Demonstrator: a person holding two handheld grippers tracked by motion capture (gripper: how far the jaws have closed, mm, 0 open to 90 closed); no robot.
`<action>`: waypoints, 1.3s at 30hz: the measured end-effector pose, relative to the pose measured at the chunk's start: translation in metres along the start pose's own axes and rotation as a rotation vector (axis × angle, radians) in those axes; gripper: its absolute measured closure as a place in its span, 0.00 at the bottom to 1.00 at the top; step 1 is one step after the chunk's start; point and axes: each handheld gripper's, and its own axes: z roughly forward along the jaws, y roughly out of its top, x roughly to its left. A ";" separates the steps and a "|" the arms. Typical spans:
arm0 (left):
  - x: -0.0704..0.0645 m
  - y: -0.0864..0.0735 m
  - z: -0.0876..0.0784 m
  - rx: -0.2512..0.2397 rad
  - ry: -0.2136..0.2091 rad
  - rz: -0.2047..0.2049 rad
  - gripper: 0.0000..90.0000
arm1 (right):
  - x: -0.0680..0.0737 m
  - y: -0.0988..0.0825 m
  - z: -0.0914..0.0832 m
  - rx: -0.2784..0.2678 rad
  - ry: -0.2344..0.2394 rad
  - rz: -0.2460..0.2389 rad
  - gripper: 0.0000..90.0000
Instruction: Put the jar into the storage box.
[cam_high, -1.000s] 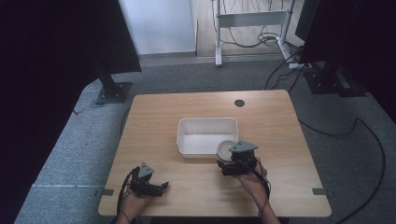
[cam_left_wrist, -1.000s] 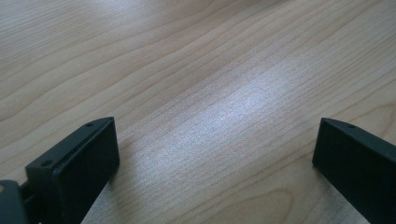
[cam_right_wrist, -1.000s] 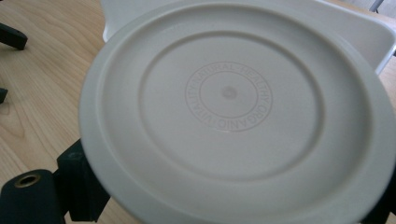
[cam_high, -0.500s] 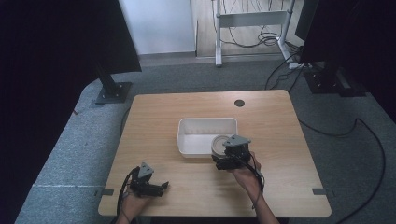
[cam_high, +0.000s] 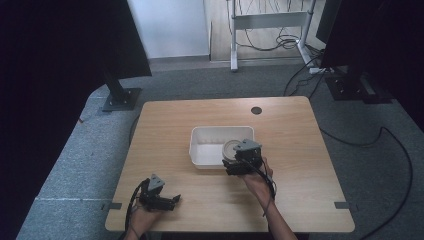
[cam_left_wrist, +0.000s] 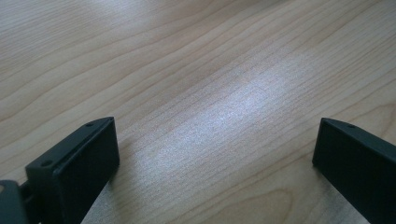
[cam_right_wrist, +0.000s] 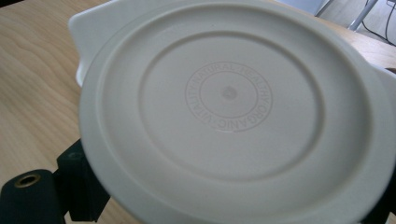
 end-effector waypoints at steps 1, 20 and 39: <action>0.000 0.000 0.000 -0.001 0.000 0.000 0.00 | -0.001 0.001 0.002 0.001 -0.003 0.001 0.10; 0.000 0.000 0.000 -0.001 -0.001 -0.001 0.00 | -0.005 0.002 0.030 0.011 -0.047 0.025 0.10; 0.000 0.000 0.000 -0.002 -0.001 -0.002 0.00 | -0.002 -0.007 0.053 0.044 -0.069 0.023 0.10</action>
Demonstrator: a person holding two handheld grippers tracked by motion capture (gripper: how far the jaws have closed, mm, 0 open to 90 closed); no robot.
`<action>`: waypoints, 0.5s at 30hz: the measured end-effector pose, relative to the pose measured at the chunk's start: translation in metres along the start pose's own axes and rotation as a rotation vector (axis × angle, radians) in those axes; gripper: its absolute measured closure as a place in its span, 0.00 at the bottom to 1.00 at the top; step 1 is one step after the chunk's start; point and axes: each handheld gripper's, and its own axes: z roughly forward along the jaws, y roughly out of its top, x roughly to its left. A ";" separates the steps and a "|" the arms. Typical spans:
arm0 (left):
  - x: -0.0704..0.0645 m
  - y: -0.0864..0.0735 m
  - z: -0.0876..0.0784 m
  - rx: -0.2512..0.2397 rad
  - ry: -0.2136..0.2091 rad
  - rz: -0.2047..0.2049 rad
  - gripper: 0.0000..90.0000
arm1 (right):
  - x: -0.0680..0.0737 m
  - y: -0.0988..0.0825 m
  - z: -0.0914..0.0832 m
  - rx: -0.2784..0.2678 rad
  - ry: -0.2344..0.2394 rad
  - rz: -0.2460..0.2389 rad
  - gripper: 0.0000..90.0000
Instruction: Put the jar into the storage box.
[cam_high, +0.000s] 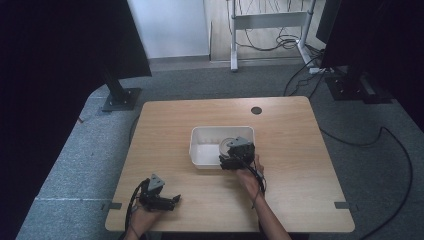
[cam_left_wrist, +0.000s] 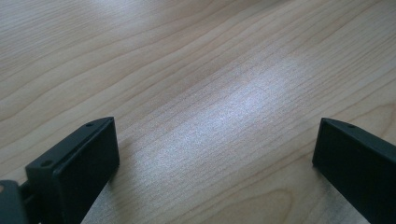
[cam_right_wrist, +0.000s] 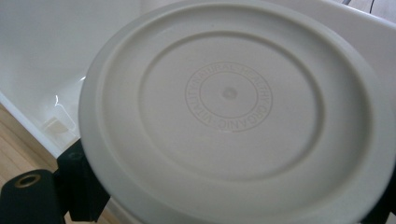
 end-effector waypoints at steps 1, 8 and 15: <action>0.000 0.000 0.000 0.000 0.000 0.000 0.00 | 0.000 0.000 0.001 0.002 0.001 0.001 0.10; 0.000 0.000 0.000 0.000 0.000 0.000 0.00 | 0.002 -0.002 0.009 0.021 0.011 0.005 0.10; 0.000 0.000 0.000 0.000 0.000 0.000 0.00 | -0.002 -0.004 0.012 0.034 0.036 0.051 0.10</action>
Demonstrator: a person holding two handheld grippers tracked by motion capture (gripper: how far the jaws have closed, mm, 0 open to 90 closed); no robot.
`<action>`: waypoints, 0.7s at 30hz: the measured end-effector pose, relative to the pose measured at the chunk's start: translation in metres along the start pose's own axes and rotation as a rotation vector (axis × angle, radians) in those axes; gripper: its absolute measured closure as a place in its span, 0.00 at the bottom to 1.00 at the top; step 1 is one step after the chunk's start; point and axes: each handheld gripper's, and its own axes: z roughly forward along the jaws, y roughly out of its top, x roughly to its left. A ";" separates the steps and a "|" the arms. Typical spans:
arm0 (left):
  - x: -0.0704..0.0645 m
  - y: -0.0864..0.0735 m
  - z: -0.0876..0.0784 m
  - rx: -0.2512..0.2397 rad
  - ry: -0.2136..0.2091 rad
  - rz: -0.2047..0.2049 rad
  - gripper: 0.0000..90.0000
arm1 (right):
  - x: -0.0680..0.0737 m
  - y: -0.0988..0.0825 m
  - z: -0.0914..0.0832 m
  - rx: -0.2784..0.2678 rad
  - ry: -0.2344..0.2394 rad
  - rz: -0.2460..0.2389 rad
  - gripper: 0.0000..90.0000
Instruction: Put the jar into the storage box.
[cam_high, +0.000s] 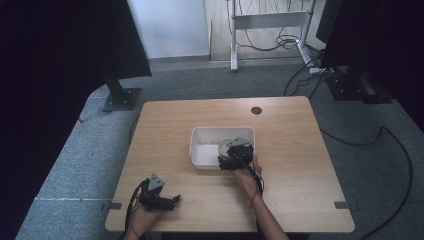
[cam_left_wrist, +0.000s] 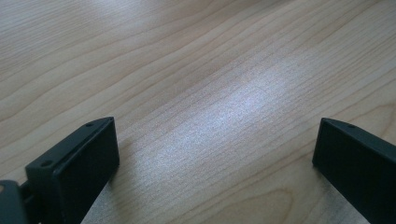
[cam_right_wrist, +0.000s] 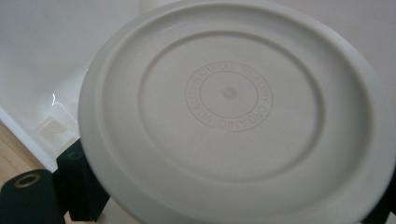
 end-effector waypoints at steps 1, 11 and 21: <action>0.000 0.000 0.000 0.000 0.000 0.000 0.00 | 0.000 0.000 0.000 0.000 0.000 0.000 0.10; 0.000 0.000 0.000 0.000 0.000 0.000 0.00 | -0.002 0.002 0.000 0.016 0.031 0.003 0.06; 0.000 0.000 0.000 0.000 0.000 0.000 0.00 | 0.000 0.003 -0.003 0.005 0.030 -0.008 0.05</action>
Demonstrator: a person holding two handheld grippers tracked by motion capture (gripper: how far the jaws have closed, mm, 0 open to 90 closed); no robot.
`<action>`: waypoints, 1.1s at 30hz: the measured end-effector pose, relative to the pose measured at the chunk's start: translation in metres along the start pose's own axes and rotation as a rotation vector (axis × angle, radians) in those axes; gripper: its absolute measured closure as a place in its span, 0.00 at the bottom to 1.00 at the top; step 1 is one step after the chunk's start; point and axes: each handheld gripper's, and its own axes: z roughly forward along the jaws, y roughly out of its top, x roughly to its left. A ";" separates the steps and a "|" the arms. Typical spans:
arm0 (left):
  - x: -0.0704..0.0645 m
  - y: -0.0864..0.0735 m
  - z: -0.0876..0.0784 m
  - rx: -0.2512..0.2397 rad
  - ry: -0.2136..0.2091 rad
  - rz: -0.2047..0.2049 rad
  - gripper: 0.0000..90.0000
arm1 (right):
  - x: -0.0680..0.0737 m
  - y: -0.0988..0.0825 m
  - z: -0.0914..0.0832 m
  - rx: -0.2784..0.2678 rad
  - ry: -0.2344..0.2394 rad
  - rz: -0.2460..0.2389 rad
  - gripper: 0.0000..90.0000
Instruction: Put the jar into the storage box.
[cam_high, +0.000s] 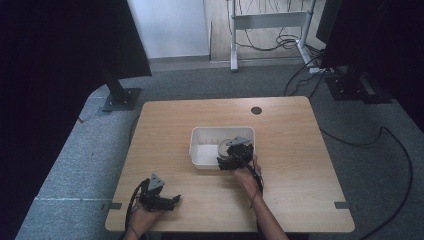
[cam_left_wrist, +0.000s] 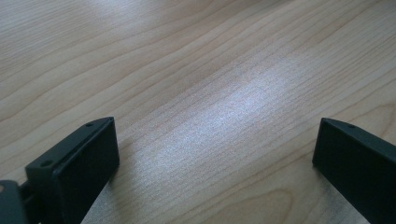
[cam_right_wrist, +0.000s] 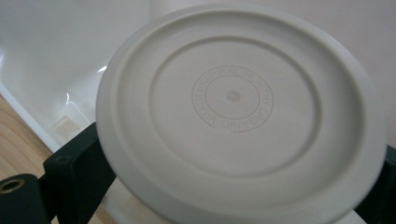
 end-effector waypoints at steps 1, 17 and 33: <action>0.000 0.000 0.000 0.000 0.000 0.000 0.00 | 0.000 0.000 0.000 0.000 0.000 -0.001 0.05; 0.000 0.000 0.000 0.000 0.000 0.000 0.00 | 0.001 0.007 -0.012 -0.012 -0.023 -0.012 0.05; 0.000 0.000 0.000 0.000 0.000 0.001 0.00 | -0.003 0.010 -0.033 -0.030 -0.006 -0.043 0.05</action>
